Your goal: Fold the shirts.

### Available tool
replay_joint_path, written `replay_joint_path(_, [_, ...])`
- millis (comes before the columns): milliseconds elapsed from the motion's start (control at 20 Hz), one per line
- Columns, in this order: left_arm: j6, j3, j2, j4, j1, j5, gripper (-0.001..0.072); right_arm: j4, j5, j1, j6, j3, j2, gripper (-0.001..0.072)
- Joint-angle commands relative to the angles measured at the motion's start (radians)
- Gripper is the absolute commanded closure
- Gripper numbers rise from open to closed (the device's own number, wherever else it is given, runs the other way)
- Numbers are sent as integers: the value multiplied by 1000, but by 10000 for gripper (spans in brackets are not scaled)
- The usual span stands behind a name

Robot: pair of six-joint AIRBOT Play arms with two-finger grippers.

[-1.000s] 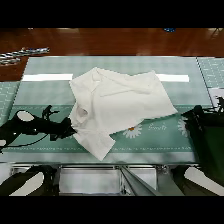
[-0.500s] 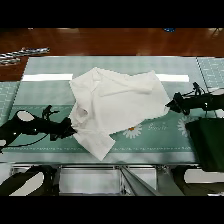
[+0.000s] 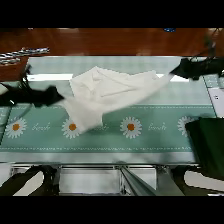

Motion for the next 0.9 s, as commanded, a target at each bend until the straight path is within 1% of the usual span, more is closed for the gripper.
replay_joint_path(0, [55, 426, 38, -6, 53, -6, 688, -6, 26, 6, 38, 262, 166, 690])
replay_joint_path(150, [55, 724, 39, -6, 90, 39, 688, -43, 34, 6, 60, 410, 303, 690])
replay_joint_path(250, [54, 869, 40, -6, 103, 53, 689, -59, 54, 6, 65, 432, 399, 690])
replay_joint_path(350, [55, 967, 56, -6, 103, 50, 689, -86, 56, 6, 65, 432, 491, 691])
replay_joint_path(450, [55, 1017, 98, 23, 103, 50, 689, -151, 67, 6, 74, 432, 576, 690])
replay_joint_path(550, [55, 1025, 172, 96, 103, 41, 689, -222, 91, 6, 91, 432, 650, 690])
replay_joint_path(650, [55, 1025, 251, 213, 103, -36, 689, -285, 129, 6, 109, 432, 707, 690])
replay_joint_path(750, [54, 1013, 326, 346, 95, -127, 689, -341, 204, 6, 132, 432, 746, 690])
replay_joint_path(850, [53, 955, 393, 417, 70, -143, 689, -399, 291, 6, 162, 431, 766, 690])
